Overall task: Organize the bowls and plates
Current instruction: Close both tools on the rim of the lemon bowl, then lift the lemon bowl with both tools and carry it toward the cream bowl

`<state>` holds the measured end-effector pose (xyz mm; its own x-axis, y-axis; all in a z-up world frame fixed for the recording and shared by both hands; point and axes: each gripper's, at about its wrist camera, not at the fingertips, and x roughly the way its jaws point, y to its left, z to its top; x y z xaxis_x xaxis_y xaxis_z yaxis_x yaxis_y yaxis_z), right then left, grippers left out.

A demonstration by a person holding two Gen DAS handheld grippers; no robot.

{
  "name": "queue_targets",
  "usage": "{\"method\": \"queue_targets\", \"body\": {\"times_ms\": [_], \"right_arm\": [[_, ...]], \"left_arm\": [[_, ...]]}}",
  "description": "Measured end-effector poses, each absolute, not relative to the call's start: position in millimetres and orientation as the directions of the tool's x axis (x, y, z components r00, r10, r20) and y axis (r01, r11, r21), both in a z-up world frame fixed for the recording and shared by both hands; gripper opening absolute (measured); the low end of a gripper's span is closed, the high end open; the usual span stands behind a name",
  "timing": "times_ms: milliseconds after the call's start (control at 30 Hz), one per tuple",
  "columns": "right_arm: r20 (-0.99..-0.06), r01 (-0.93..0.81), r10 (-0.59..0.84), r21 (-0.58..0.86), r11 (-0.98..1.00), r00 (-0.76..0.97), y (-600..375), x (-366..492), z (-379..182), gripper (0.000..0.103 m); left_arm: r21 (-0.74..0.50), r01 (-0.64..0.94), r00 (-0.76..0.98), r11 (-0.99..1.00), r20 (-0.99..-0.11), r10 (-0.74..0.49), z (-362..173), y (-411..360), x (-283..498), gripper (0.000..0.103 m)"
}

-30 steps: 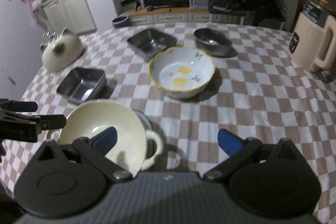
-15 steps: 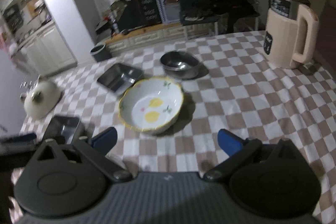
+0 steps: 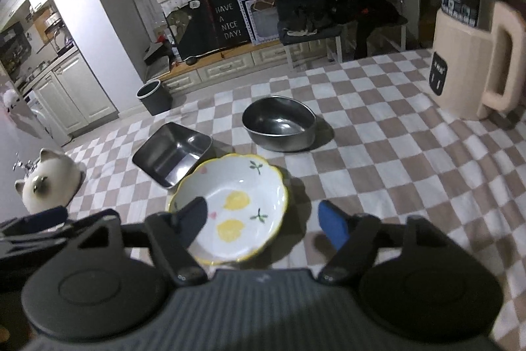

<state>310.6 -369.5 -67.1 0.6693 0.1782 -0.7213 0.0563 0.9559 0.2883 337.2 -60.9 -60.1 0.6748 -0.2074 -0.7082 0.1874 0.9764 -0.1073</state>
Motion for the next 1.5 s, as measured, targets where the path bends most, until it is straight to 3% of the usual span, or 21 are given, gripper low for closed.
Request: {"method": "queue_targets", "body": {"times_ms": [100, 200, 300, 400, 433, 533, 700, 900, 1500], "right_arm": [[-0.738, 0.08, 0.198, 0.323, 0.943, 0.645, -375, 326, -78, 0.058], [-0.763, 0.064, 0.208, 0.31, 0.949, 0.612, -368, 337, -89, 0.048], [-0.789, 0.029, 0.203, 0.269, 0.963, 0.58, -358, 348, -99, 0.046], [-0.802, 0.017, 0.194, 0.246, 0.969, 0.566, -352, 358, -107, 0.043], [-0.805, 0.02, 0.185, 0.237, 0.971, 0.563, -352, 363, -111, 0.04], [-0.809, 0.05, 0.143, 0.207, 0.977, 0.57, -356, 371, -115, 0.03], [-0.827, 0.074, 0.121, 0.192, 0.979, 0.55, -369, 382, -127, 0.022], [-0.839, 0.006, 0.158, 0.188, 0.982, 0.52, -363, 389, -136, 0.011], [-0.853, 0.026, 0.166, 0.205, 0.978, 0.495, -360, 389, -143, 0.011]], "left_arm": [[-0.112, 0.197, 0.611, 0.974, -0.763, -0.211, -79, -61, 356, 0.07], [-0.167, 0.186, 0.569, 0.968, -0.785, -0.244, -95, -55, 369, 0.061], [-0.217, 0.168, 0.552, 0.962, -0.788, -0.274, -104, -49, 380, 0.055], [-0.233, 0.157, 0.526, 0.96, -0.803, -0.281, -115, -49, 390, 0.039], [-0.239, 0.154, 0.516, 0.959, -0.808, -0.284, -119, -49, 394, 0.032], [-0.269, 0.157, 0.502, 0.95, -0.807, -0.311, -126, -51, 401, 0.025], [-0.286, 0.165, 0.489, 0.944, -0.807, -0.33, -134, -56, 409, 0.025], [-0.28, 0.171, 0.46, 0.945, -0.825, -0.328, -143, -65, 415, 0.015], [-0.235, 0.164, 0.483, 0.958, -0.827, -0.286, -146, -71, 408, 0.013]]}}
